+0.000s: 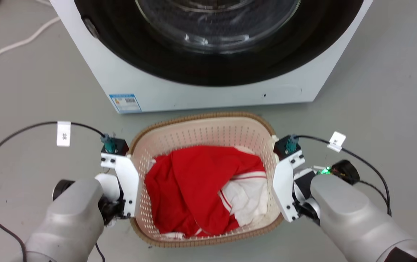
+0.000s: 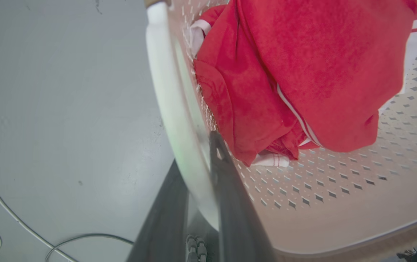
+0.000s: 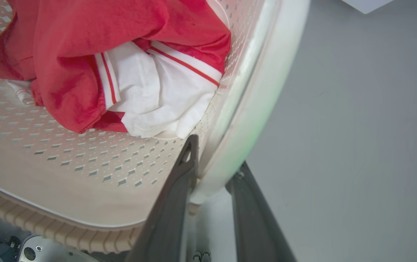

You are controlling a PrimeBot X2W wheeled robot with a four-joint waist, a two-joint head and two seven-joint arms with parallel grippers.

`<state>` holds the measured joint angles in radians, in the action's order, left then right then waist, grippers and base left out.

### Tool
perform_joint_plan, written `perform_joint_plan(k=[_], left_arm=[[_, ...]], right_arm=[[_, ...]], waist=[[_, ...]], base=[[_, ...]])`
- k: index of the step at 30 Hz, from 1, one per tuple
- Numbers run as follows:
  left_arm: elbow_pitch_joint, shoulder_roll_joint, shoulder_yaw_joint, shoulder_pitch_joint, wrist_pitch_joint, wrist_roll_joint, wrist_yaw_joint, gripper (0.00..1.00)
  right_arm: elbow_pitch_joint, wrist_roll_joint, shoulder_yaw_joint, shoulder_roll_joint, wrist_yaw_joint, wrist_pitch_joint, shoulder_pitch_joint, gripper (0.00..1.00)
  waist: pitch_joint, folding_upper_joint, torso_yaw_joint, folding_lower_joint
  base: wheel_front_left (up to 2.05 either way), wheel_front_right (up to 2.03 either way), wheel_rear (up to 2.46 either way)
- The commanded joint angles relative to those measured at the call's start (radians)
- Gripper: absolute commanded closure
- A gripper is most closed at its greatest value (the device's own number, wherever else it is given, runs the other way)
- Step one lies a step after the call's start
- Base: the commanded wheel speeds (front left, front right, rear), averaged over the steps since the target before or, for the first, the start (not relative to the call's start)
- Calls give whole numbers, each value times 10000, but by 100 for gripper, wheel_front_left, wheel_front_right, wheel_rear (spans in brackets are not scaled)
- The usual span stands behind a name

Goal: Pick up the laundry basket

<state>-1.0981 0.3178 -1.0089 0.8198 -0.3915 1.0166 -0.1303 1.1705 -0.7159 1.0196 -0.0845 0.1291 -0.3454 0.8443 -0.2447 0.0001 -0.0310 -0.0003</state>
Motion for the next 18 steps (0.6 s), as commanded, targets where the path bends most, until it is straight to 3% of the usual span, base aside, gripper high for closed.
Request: perform_joint_plan(k=[1,18], left_arm=[[121,14,-118,-172,-46,95,7,100],[399,159,-1155,-1325,-597,1184,7,100]], right_arm=[[-126,-139,199,-24,28,-58,-203,100],[-525,-1882,1888,-232,30,-923,-1422,100]], waist=[[555,-1,-60,3],[2394,-1,-381,3]], base=[[0,0,0],[0,0,0]])
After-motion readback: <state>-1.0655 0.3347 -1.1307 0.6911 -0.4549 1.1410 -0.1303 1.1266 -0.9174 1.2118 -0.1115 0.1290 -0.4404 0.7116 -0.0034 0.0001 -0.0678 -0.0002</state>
